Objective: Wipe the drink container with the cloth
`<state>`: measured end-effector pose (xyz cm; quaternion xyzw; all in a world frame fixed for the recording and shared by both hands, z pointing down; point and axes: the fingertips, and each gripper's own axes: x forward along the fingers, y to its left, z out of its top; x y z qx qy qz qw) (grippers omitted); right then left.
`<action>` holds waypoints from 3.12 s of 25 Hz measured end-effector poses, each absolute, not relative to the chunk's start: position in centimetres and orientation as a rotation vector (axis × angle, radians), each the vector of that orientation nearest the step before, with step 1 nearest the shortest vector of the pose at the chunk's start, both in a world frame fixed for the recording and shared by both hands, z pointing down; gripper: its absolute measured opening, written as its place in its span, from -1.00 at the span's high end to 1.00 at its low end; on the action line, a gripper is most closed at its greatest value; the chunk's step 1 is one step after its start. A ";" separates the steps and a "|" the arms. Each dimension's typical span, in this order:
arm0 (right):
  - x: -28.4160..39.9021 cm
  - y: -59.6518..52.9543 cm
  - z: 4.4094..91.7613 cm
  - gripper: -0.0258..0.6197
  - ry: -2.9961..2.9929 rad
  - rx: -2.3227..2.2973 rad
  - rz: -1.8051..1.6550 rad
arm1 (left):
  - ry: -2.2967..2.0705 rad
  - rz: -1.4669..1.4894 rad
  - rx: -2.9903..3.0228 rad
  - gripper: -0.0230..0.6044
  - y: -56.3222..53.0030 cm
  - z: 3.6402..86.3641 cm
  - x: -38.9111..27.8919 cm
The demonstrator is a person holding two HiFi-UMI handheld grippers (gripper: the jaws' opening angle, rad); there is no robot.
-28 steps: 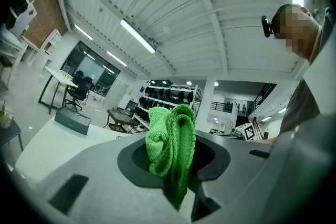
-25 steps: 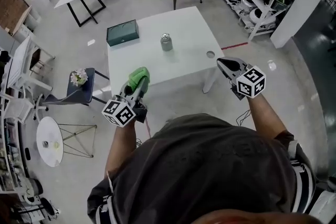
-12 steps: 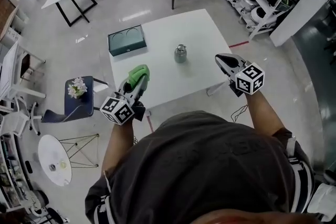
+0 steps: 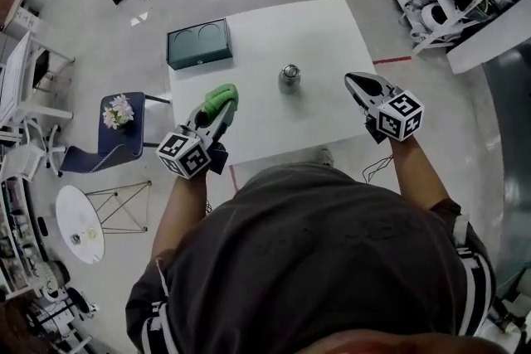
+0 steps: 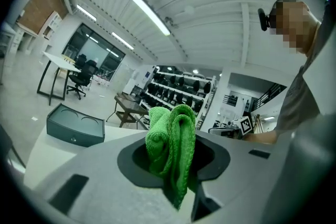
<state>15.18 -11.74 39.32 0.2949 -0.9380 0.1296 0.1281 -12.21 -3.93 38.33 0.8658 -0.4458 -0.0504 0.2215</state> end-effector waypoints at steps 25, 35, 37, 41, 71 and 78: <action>0.4 -19.1 50.8 0.42 -2.584 0.212 0.495 | -1.138 0.066 2.208 0.62 -13.2 53.0 -8.4; -1.3 -18.5 53.5 0.34 -2.505 0.133 0.437 | -1.053 0.064 2.214 0.62 -15.5 56.5 -6.4; -1.6 -18.5 53.5 0.23 -2.495 0.114 0.397 | -1.045 0.064 2.212 0.62 -15.8 57.1 -6.0; -1.6 -18.1 54.3 0.10 -2.451 0.091 0.303 | -1.036 0.074 2.213 0.62 -15.9 58.0 -5.3; -1.5 -17.7 55.5 0.22 -2.440 0.066 0.258 | -0.744 0.458 2.310 0.65 -12.3 58.7 -3.6; -1.5 -17.8 55.7 0.22 -2.428 0.067 0.258 | -0.655 0.664 2.280 0.61 -13.5 62.2 -2.1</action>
